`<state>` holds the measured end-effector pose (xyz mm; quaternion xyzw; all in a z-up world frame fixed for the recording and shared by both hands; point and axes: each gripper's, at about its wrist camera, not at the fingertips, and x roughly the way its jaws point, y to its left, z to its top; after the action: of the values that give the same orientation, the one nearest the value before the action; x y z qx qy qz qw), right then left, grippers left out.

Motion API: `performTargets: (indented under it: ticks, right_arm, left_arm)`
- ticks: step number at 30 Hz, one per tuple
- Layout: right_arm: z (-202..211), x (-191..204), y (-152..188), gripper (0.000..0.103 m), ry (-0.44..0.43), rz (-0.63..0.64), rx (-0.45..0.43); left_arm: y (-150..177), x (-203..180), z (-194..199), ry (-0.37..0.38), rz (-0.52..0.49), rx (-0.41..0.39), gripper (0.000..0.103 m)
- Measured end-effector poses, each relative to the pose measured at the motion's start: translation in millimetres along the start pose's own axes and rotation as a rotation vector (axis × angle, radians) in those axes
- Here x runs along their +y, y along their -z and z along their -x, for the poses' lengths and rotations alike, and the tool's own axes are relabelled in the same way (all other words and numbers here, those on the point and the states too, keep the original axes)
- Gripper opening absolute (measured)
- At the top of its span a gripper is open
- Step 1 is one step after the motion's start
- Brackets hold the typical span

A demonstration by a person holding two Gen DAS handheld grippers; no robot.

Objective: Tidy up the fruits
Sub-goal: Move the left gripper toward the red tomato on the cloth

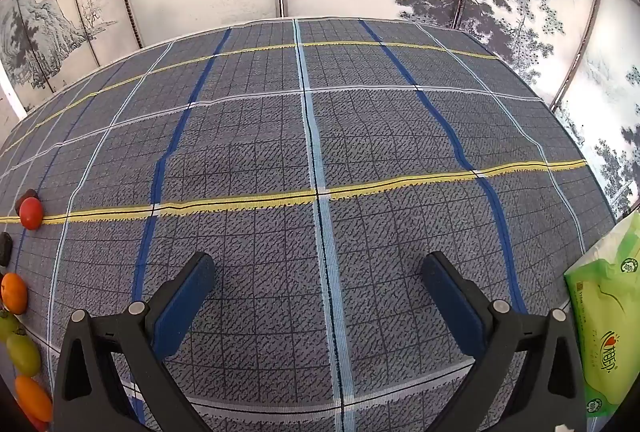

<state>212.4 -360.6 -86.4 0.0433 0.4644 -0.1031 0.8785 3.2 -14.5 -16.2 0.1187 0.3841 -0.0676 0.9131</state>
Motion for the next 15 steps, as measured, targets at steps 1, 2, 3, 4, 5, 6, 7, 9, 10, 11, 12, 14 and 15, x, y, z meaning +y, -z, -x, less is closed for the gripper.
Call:
performTargets:
  ticks: [1,2,3,4,5,6,7,9,10,11,12,14,15]
  right_arm:
    - [0,0,0,0.103,0.0,0.0,0.0]
    - [0,0,0,0.103,0.001,0.0,0.0]
    - [0,0,0,0.103,0.001,0.0,0.0]
    - [0,-1,0,0.103,-0.002,0.0,0.0]
    - [0,1,0,0.103,-0.003,0.007,0.002]
    - [1,1,1,0.103,-0.013,0.021,0.006]
    - [2,2,1,0.103,-0.021,0.035,0.012]
    - [5,1,7,0.103,-0.031,0.048,0.027]
    - [7,0,9,0.103,-0.034,0.049,0.036]
    - [9,1,10,0.103,-0.033,0.05,0.04]
    - [11,1,13,0.103,-0.036,0.057,0.042]
    - [16,0,19,0.103,-0.036,0.064,0.033]
    - [18,-2,22,0.103,-0.032,0.062,0.028]
  left_arm:
    - [0,0,-2,0.004,0.003,0.009,0.103]
    - [1,2,-5,0.007,0.006,0.021,0.103]
    - [1,1,-8,0.008,0.002,0.03,0.103]
    - [0,0,-10,0.013,-0.004,0.043,0.103]
    - [0,0,-12,0.019,-0.004,0.055,0.103]
    - [1,0,-14,0.022,0.001,0.058,0.103]
    - [1,0,-17,0.028,0.004,0.065,0.103]
    - [1,-3,-22,0.059,-0.007,0.082,0.103]
    - [2,-5,-23,0.074,-0.026,0.085,0.103]
    - [2,-9,-26,0.095,-0.053,0.085,0.103]
    - [3,-12,-28,0.117,-0.074,0.085,0.103]
    - [3,-20,-32,0.142,-0.103,0.088,0.103]
    - [2,-24,-34,0.157,-0.114,0.093,0.103]
